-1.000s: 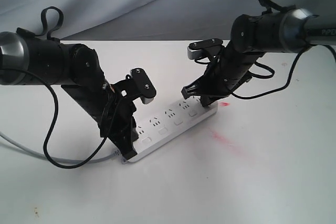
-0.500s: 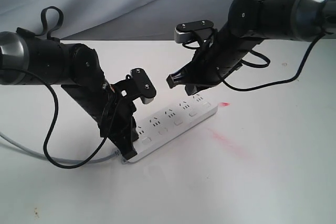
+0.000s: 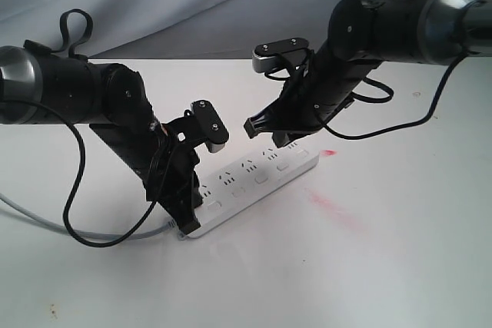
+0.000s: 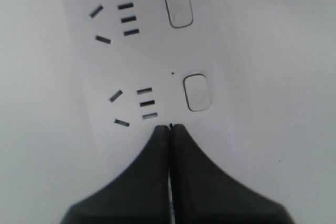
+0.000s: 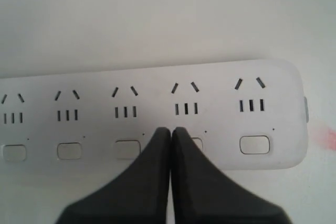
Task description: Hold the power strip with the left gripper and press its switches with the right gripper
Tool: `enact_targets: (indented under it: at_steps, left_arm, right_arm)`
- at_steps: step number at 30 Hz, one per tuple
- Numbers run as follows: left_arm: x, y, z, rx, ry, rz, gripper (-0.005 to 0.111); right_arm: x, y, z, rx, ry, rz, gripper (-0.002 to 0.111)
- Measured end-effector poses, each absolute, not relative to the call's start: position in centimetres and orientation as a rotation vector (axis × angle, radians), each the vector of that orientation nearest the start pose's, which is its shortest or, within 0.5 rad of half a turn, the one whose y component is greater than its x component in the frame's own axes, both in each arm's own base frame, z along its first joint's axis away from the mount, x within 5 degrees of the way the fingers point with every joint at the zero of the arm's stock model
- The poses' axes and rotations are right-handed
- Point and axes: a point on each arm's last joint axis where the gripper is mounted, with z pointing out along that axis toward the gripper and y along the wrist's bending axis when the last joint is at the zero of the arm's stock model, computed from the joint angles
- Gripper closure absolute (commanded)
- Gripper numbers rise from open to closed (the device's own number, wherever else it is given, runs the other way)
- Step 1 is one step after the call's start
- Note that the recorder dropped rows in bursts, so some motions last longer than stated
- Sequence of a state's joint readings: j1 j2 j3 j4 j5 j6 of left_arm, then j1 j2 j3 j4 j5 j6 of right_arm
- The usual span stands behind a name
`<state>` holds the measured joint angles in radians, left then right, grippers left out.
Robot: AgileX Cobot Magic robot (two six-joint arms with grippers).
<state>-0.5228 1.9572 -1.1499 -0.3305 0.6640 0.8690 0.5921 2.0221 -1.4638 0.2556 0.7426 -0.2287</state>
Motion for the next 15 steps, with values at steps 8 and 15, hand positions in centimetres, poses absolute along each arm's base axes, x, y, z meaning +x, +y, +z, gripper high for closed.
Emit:
enact_targets:
  at_steps: [8,15]
  left_arm:
    - [30.6,-19.8,13.4,1.581,2.441,-0.281,0.107]
    - [30.6,-19.7,13.4,1.582,2.442,-0.282,0.107]
  right_arm:
    - [34.3,24.9,17.3,-0.926,2.687,0.364,0.108]
    - [34.3,24.9,16.1,-0.931,2.728,0.354,0.108]
